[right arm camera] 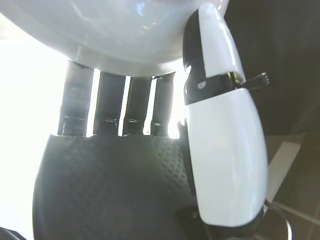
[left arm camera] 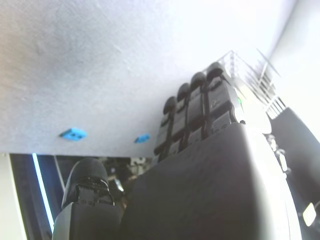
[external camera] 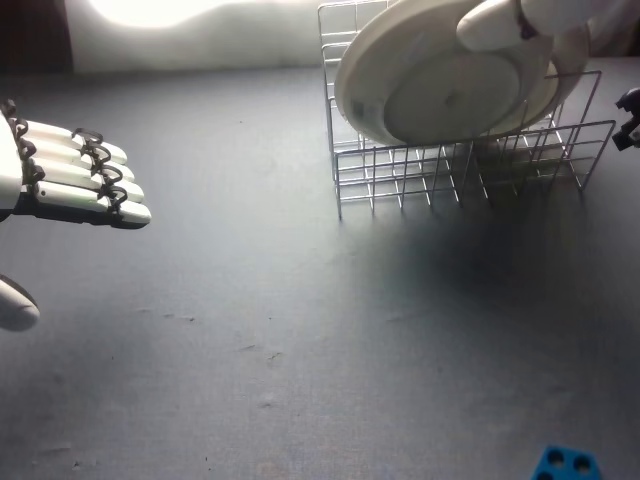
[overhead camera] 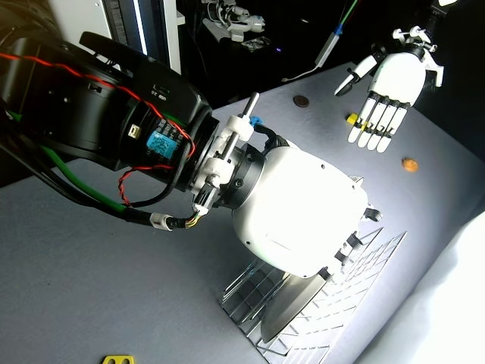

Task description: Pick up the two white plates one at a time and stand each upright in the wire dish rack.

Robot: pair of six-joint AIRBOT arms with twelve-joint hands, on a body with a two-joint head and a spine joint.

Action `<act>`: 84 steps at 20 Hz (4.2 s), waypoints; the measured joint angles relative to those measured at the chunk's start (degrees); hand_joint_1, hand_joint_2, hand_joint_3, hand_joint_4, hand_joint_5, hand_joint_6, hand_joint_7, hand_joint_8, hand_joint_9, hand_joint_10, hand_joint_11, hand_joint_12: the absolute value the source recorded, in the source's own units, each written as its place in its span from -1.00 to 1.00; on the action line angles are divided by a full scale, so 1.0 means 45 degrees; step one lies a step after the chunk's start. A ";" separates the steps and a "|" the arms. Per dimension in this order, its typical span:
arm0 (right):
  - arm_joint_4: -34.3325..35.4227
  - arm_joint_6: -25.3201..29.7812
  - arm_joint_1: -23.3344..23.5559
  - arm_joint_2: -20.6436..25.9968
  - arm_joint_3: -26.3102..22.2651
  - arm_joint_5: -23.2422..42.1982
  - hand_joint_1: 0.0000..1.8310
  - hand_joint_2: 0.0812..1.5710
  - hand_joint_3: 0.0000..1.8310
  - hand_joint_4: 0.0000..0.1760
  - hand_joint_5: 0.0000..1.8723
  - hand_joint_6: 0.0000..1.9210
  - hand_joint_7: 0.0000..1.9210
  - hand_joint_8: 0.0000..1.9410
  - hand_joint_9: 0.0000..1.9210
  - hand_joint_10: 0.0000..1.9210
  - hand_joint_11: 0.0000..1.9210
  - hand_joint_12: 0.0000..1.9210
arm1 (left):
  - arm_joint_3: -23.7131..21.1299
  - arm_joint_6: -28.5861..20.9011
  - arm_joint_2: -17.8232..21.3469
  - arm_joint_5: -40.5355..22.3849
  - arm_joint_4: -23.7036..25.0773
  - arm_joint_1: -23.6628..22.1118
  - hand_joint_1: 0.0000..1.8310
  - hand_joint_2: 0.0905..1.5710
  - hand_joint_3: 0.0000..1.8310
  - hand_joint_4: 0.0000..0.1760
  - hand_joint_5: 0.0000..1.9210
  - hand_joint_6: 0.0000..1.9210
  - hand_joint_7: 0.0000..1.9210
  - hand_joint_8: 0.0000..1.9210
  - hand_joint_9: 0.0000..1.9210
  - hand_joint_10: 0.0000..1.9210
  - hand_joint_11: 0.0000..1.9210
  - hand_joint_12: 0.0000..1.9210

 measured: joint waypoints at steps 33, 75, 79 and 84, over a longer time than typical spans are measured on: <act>-0.0947 -0.0209 -0.1020 -0.0962 0.0748 0.0393 0.31 0.44 -1.00 -1.00 -0.10 0.20 0.02 0.09 0.00 -0.37 -0.35 0.45 | -0.0379 0.0000 0.0000 0.0151 0.0248 -0.0024 -1.00 0.45 -1.00 -1.00 -0.98 -0.99 -0.95 -0.99 -0.97 -0.99 -1.00 -1.00; -0.2754 -0.1151 -0.0860 0.0578 -0.0908 0.3298 0.12 0.35 -1.00 -1.00 -0.49 -0.42 -0.32 -0.60 -0.57 -0.10 -0.88 0.62 | -0.0661 0.0000 0.0005 -0.0204 0.0296 -0.0024 -1.00 0.45 -1.00 -1.00 -0.99 -1.00 -0.97 -1.00 -0.98 -1.00 -1.00 -1.00; -0.2973 -0.1593 -0.1307 0.0996 -0.1292 0.4245 0.13 0.34 -1.00 -1.00 -0.44 -0.44 -0.31 -0.57 -0.52 -0.15 -0.85 0.58 | -0.0962 0.0000 0.0039 -0.0529 0.0291 -0.0063 -1.00 0.45 -1.00 -1.00 -0.99 -1.00 -0.97 -0.99 -0.98 -0.99 -1.00 -1.00; -0.2992 -0.2647 -0.1579 0.1695 -0.2273 0.4745 0.13 0.33 -1.00 -1.00 -0.43 -0.44 -0.31 -0.56 -0.52 -0.15 -0.85 0.59 | -0.1297 0.0359 0.0257 -0.0855 0.0350 -0.0092 -1.00 0.45 -1.00 -1.00 -0.98 -1.00 -0.96 -0.99 -0.98 -1.00 -1.00 -1.00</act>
